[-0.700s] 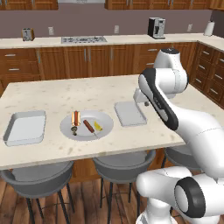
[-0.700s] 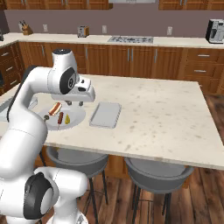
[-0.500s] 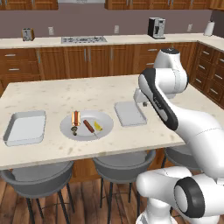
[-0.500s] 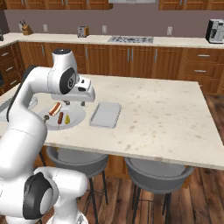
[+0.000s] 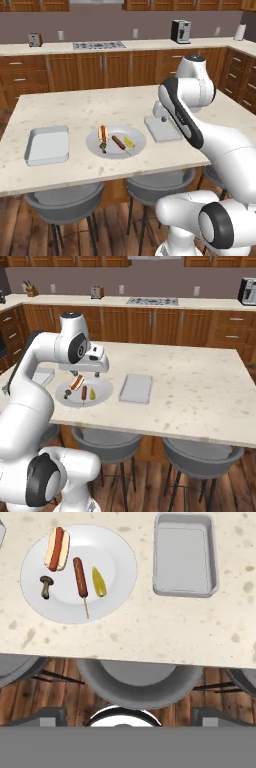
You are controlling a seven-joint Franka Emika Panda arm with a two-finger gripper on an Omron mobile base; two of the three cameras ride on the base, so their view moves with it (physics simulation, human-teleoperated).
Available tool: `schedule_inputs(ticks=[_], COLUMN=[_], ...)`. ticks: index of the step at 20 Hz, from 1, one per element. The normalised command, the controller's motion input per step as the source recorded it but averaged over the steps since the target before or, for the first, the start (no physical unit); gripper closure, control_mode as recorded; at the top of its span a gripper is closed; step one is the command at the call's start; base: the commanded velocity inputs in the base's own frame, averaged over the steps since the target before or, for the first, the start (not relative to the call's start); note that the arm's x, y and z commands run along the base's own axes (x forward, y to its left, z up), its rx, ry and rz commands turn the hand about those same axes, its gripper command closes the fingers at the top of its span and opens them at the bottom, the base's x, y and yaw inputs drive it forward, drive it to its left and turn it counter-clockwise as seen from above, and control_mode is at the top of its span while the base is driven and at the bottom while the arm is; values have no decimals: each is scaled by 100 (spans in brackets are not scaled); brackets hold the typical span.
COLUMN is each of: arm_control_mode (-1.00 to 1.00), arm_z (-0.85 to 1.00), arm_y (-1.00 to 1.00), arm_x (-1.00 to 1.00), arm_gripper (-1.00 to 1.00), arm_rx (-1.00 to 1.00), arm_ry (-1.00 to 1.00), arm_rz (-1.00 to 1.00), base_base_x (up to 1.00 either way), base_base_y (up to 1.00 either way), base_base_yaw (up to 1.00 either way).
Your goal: Place one cooked food and one vegetable from the large plate to each tupperware container.
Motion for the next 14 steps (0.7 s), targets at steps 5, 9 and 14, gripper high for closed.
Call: schedule_inputs(ticks=[5,9,14], arm_control_mode=[100,100,100], arm_z=[0,0,0], arm_y=[0,0,0], arm_x=[0,0,0], arm_gripper=[-100,-100,-100], arm_rx=[0,0,0], arm_ry=[0,0,0], arm_rz=[0,0,0], base_base_x=[8,16,36], base_base_y=[39,42,51], base_base_yaw=[-8,-4,0])
